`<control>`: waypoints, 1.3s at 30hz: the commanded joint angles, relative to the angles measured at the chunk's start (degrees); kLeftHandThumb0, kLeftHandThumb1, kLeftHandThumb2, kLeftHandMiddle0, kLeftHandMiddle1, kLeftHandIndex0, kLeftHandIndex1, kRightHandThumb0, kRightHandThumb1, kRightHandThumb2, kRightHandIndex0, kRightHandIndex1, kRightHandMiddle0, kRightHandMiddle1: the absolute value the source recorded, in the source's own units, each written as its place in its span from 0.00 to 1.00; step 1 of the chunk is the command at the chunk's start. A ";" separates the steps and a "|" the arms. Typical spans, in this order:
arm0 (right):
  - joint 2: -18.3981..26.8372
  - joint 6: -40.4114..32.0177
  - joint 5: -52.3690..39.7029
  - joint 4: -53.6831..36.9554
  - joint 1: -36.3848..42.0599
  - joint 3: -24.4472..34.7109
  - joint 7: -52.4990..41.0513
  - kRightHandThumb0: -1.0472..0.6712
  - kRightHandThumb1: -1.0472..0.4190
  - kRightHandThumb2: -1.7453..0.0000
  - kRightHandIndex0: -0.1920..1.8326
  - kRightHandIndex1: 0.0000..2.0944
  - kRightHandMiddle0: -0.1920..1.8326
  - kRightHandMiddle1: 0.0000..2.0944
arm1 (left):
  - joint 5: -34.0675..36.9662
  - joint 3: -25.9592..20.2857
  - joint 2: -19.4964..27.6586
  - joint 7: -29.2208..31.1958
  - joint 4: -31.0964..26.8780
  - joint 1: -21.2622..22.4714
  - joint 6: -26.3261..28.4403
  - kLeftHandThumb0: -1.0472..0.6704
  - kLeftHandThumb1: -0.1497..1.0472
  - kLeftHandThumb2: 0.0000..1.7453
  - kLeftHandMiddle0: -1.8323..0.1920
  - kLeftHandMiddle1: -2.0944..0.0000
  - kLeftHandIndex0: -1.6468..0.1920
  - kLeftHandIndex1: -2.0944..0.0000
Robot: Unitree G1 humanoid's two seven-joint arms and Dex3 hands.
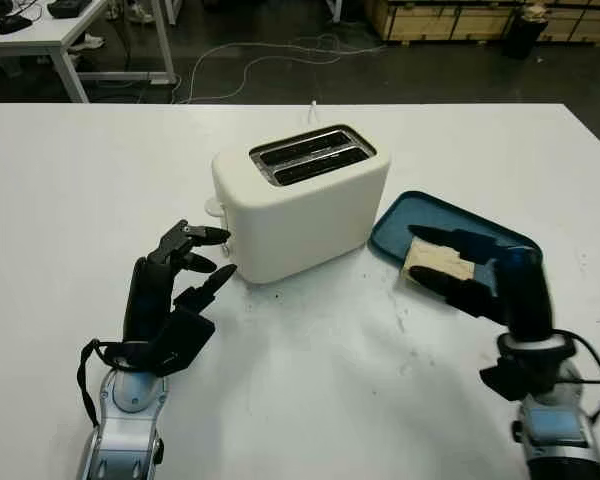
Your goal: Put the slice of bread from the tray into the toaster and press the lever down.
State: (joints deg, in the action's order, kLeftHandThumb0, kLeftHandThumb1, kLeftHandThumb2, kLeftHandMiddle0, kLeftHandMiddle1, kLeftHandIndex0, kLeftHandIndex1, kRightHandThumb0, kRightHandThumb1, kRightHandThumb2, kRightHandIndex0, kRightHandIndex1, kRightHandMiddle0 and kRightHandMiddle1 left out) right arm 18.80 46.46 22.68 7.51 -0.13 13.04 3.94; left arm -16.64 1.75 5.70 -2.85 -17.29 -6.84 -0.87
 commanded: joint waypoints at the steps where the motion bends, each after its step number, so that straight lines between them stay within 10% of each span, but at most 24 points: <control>1: 2.02 0.43 3.37 0.98 0.76 1.38 2.97 0.32 0.16 1.00 0.55 0.00 0.50 0.00 | -0.17 0.18 0.17 0.01 -0.47 -0.40 0.28 0.39 0.89 0.05 0.68 0.34 0.63 0.57; 11: 9.23 -5.63 16.59 6.99 -0.06 0.13 13.83 0.32 0.19 1.00 0.48 0.00 0.43 0.00 | -1.09 0.08 0.41 -0.90 0.33 -0.42 -0.91 0.39 0.89 0.04 0.67 0.35 0.62 0.57; 22: 15.51 -20.51 24.81 7.80 -0.16 -8.34 12.43 0.08 0.20 1.00 0.23 0.00 0.24 0.00 | -0.95 0.15 0.34 -1.12 0.56 -0.37 -0.96 0.40 0.89 0.04 0.68 0.35 0.62 0.57; 39: 17.92 -27.01 26.30 17.45 -4.00 -18.74 16.67 0.06 0.19 1.00 0.20 0.01 0.21 0.01 | -1.77 0.46 0.26 -1.89 0.89 -0.52 -1.17 0.39 0.89 0.04 0.67 0.37 0.62 0.57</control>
State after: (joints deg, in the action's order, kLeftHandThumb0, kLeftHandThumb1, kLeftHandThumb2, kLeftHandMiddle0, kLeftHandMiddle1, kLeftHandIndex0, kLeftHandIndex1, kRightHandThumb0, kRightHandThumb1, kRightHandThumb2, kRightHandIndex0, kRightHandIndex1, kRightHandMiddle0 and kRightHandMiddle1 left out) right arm 36.56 20.20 48.15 22.93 -3.79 -4.31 19.27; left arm -17.94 1.92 5.73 -4.37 -16.49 -6.94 -1.23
